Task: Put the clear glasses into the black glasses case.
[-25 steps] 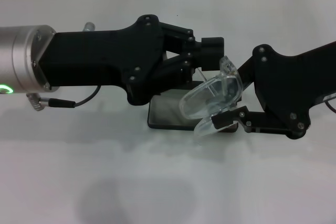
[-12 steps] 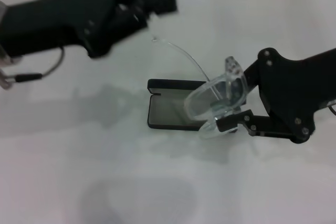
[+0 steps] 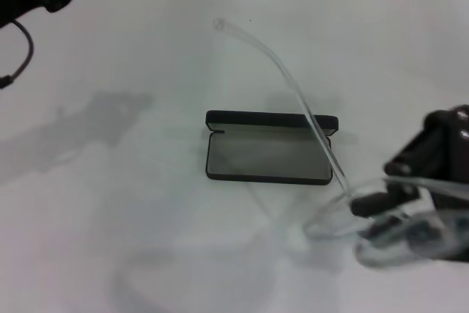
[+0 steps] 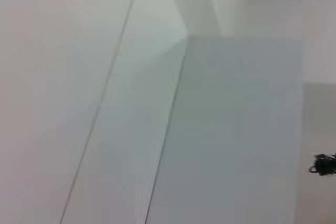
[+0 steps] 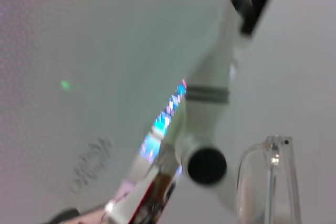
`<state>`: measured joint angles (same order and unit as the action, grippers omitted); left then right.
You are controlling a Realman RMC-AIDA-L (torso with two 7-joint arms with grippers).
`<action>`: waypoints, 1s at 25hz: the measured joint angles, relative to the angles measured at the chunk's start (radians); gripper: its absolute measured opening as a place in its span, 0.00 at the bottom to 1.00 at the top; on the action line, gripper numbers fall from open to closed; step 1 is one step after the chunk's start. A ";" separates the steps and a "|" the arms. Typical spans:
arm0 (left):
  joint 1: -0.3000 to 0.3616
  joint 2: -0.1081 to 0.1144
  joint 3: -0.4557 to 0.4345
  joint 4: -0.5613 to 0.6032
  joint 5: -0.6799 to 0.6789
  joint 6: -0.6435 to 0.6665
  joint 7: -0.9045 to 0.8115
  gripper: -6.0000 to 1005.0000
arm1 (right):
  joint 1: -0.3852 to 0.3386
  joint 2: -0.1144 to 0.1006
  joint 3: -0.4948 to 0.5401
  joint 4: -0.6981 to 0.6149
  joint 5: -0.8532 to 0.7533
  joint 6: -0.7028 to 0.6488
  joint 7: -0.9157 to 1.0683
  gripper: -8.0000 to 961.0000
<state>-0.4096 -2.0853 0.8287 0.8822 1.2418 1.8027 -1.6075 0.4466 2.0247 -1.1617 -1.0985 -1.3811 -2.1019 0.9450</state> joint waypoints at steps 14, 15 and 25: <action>-0.122 -0.005 0.261 -0.175 -0.065 0.001 0.022 0.09 | 0.095 -0.002 -0.016 0.157 0.062 -0.010 -0.106 0.14; -0.122 -0.005 0.261 -0.175 -0.065 0.001 0.022 0.09 | 0.110 -0.004 -0.017 0.189 0.061 -0.011 -0.117 0.14; -0.141 -0.003 0.310 -0.168 -0.097 0.034 0.020 0.09 | 0.115 -0.007 -0.008 0.233 0.055 0.009 -0.137 0.14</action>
<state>-0.5507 -2.0881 1.1384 0.7146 1.1449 1.8365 -1.5876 0.5616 2.0177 -1.1697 -0.8651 -1.3265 -2.0931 0.8080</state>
